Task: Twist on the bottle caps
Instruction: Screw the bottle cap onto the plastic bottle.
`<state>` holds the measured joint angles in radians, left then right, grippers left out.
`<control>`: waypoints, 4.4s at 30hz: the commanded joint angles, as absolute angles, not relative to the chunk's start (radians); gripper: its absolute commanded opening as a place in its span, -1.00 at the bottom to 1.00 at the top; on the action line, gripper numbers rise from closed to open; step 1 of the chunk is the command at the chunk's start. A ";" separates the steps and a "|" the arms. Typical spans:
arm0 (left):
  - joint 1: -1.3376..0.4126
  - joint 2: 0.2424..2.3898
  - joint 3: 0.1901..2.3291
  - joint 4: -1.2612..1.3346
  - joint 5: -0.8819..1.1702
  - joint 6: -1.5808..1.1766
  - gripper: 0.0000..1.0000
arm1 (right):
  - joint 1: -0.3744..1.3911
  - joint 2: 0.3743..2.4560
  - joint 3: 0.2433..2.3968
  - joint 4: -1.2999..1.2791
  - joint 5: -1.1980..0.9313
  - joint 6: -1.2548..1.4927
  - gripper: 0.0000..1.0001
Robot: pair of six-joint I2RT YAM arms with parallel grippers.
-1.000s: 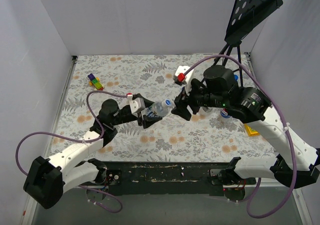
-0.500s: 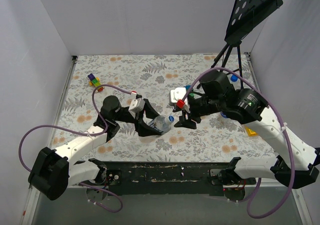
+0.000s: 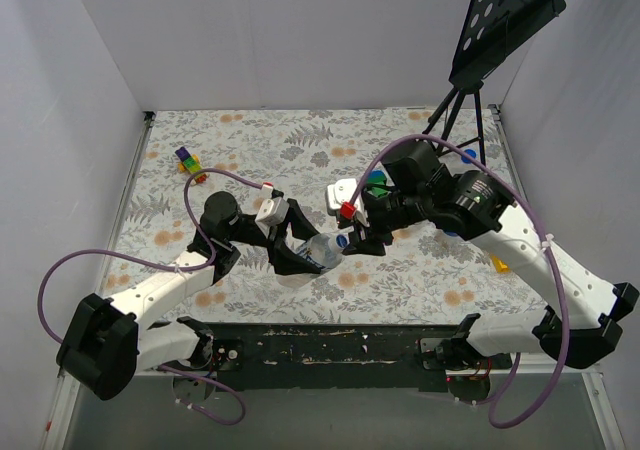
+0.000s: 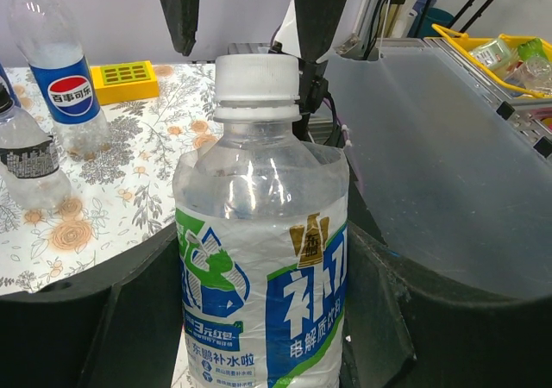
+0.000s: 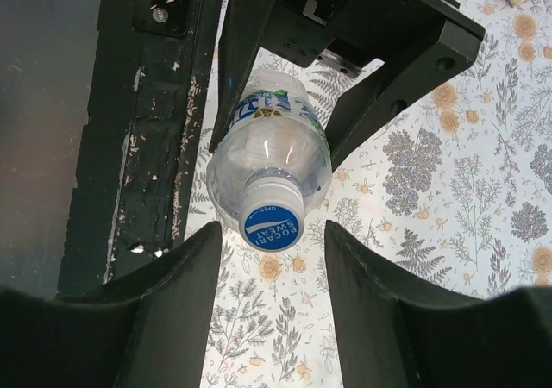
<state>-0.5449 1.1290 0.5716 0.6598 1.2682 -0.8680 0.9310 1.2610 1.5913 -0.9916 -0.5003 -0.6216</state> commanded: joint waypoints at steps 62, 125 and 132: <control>-0.545 1.061 0.635 0.396 1.139 -0.644 -1.00 | 0.916 1.155 1.529 -0.840 -0.434 -0.560 0.52; -0.928 0.836 0.376 0.563 -0.104 0.034 -1.00 | 0.917 1.246 1.281 -0.491 -0.077 0.476 -0.72; -0.819 0.890 0.486 0.382 0.259 -0.234 -1.00 | 0.916 1.204 1.500 -0.609 -0.106 0.061 0.50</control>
<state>-0.8925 0.8703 0.3977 0.4393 0.0589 -0.0868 0.9104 1.2667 1.3514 -0.5568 -0.1001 0.3252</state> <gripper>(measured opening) 0.605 0.693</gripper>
